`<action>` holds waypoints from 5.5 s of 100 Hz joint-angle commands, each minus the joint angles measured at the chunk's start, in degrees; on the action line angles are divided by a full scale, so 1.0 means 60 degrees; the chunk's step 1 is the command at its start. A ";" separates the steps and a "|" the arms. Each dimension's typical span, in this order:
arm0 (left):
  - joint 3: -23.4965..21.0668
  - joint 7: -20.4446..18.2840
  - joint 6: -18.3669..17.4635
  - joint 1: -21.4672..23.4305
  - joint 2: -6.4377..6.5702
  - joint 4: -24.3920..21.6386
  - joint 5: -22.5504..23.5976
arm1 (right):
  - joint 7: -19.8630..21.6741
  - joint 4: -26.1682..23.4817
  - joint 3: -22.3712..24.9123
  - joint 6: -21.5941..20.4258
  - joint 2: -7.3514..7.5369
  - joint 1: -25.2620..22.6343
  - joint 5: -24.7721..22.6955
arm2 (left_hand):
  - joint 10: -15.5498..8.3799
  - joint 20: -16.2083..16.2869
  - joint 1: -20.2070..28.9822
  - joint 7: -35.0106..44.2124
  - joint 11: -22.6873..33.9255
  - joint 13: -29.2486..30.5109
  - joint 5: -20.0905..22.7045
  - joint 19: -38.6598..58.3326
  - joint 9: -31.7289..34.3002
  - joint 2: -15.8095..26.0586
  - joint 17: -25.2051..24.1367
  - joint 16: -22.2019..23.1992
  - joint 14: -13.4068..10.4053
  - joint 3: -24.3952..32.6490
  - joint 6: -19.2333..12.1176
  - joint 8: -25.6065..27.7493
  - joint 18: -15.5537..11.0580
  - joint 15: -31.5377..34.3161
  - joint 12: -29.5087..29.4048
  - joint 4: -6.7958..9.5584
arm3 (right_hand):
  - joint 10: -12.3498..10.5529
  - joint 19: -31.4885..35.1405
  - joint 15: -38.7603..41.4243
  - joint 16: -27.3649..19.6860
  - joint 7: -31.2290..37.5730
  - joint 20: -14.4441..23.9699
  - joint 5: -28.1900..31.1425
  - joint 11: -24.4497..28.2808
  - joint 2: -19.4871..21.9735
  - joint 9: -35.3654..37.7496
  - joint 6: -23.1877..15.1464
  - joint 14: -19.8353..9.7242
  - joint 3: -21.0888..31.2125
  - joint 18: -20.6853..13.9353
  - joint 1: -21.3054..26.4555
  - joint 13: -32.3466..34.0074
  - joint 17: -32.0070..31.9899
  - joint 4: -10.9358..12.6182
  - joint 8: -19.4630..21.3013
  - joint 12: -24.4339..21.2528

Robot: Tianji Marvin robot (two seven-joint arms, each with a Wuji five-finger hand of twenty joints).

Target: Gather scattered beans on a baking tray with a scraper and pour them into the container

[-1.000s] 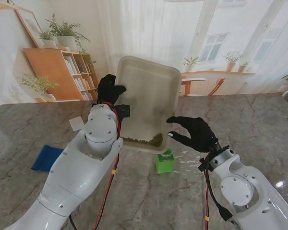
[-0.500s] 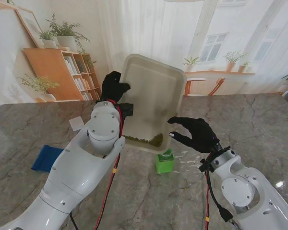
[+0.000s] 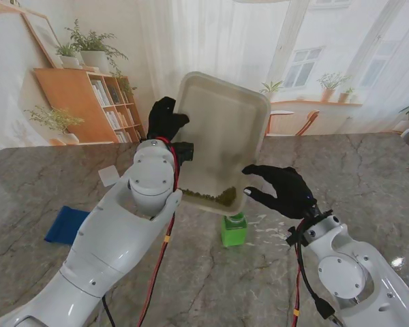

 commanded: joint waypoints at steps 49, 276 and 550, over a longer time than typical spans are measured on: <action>-0.0017 0.0049 0.0246 -0.0074 -0.0130 0.0191 0.0373 | -0.0280 -0.0586 0.0458 -0.0125 -0.0019 -0.0691 -0.0663 | -0.1875 0.1222 0.1070 0.0000 0.1370 0.0326 -0.0265 0.1676 0.0155 0.0423 0.0621 0.0278 -0.0964 0.0853 -0.0225 0.0132 -0.2139 0.0770 0.0358 -0.0250 | -0.0948 0.0045 0.0181 0.0238 0.0017 0.0164 0.0117 -0.0087 0.0031 -0.0022 -0.0170 -0.0052 0.0099 0.0104 0.0054 0.0160 0.0075 0.0258 -0.0233 -0.0098; 0.0366 -0.0400 -0.1335 -0.0077 0.0058 0.0189 0.0615 | -0.0658 -0.1079 0.0930 -0.0652 -0.0046 -0.1612 -0.1007 | -0.2096 0.1299 0.0897 0.0053 0.1296 0.0406 -0.0162 0.1280 0.0253 0.0552 0.0704 0.0082 -0.1156 0.0774 -0.0556 0.0132 -0.2297 0.0560 0.0157 0.0028 | -0.0982 0.0072 0.0172 0.0270 0.0050 0.0171 0.0181 -0.0068 0.0029 0.0069 -0.0207 -0.0062 0.0137 0.0131 0.0019 0.0216 0.0124 0.0257 -0.0233 -0.0078; 0.0363 -0.0630 -0.2348 0.0126 0.0167 0.0230 0.0380 | 0.2144 -0.0736 0.0937 -0.3361 0.0421 -0.0549 -0.0064 | -0.2104 0.1429 0.0787 0.0131 0.1222 0.0520 -0.0029 0.1353 0.0434 0.0434 0.0756 0.0048 -0.1102 0.0924 -0.0625 0.0132 -0.2230 0.0580 0.0148 0.0183 | -0.0994 0.0121 0.0190 0.0249 -0.0017 0.0136 -0.0029 -0.0065 0.0196 -0.0013 -0.0150 -0.0101 0.0071 0.0079 0.0043 0.0149 0.0122 0.0262 -0.0195 -0.0063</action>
